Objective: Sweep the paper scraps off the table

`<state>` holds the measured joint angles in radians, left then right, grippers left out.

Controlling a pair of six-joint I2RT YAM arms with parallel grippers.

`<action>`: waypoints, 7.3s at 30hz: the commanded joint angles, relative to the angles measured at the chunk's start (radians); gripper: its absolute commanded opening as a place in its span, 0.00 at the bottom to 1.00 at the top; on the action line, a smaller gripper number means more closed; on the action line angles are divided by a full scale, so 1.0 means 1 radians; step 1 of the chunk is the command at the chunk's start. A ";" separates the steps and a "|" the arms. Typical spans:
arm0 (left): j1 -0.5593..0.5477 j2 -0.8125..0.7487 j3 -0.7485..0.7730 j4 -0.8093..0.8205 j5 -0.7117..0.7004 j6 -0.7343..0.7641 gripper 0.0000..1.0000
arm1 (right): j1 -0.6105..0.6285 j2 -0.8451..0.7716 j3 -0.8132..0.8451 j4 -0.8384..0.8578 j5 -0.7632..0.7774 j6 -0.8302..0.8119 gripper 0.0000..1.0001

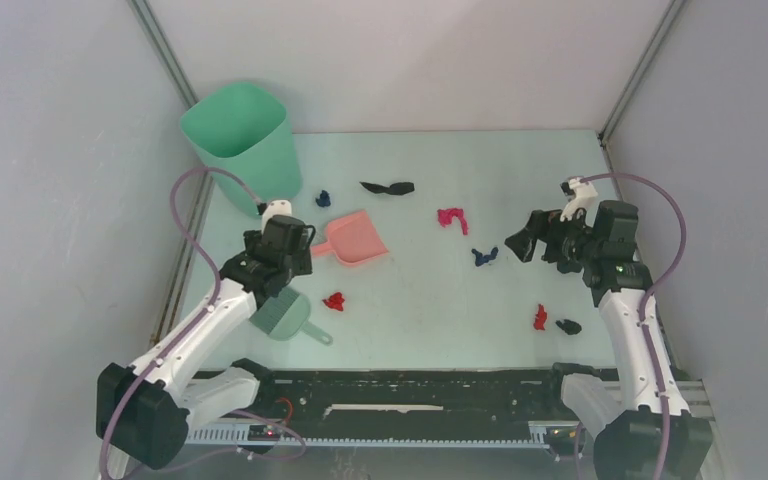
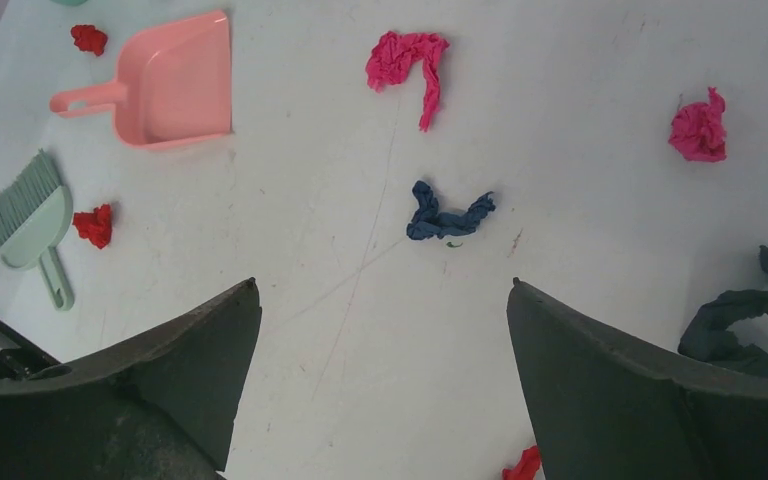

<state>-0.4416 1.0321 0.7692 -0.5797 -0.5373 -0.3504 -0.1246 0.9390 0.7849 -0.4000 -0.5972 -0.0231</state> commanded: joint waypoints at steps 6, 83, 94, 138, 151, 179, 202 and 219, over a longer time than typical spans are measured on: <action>0.107 0.057 0.023 -0.049 0.079 -0.084 0.74 | 0.011 -0.016 0.039 -0.026 -0.081 -0.099 1.00; 0.234 -0.230 -0.110 0.108 0.649 -0.503 0.00 | 0.834 0.509 0.494 -0.013 0.079 0.110 0.84; 0.234 -0.305 -0.200 0.246 0.712 -0.849 0.00 | 1.144 0.786 0.752 0.034 0.492 0.140 0.97; 0.114 -0.451 -0.039 0.258 0.970 -0.184 0.85 | 0.883 0.575 0.664 -0.483 -0.255 -0.445 0.00; -0.256 -0.316 -0.024 0.260 1.116 0.053 0.82 | 0.798 0.548 0.604 -0.732 -0.596 -0.454 0.00; -0.365 -0.338 -0.120 0.640 1.143 -0.177 0.00 | 0.709 0.472 0.488 -0.604 -0.506 -0.338 0.63; -0.321 -0.333 -0.148 0.730 1.005 -0.346 0.00 | 0.560 0.232 0.229 -0.431 -0.524 -0.322 0.27; -0.344 -0.110 0.030 0.446 1.159 0.019 0.73 | 0.630 0.374 0.232 -0.650 -0.572 -0.555 0.00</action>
<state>-0.7654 0.8482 0.7322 -0.0742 0.5243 -0.4519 0.4759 1.3052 1.0122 -1.0134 -1.1526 -0.5175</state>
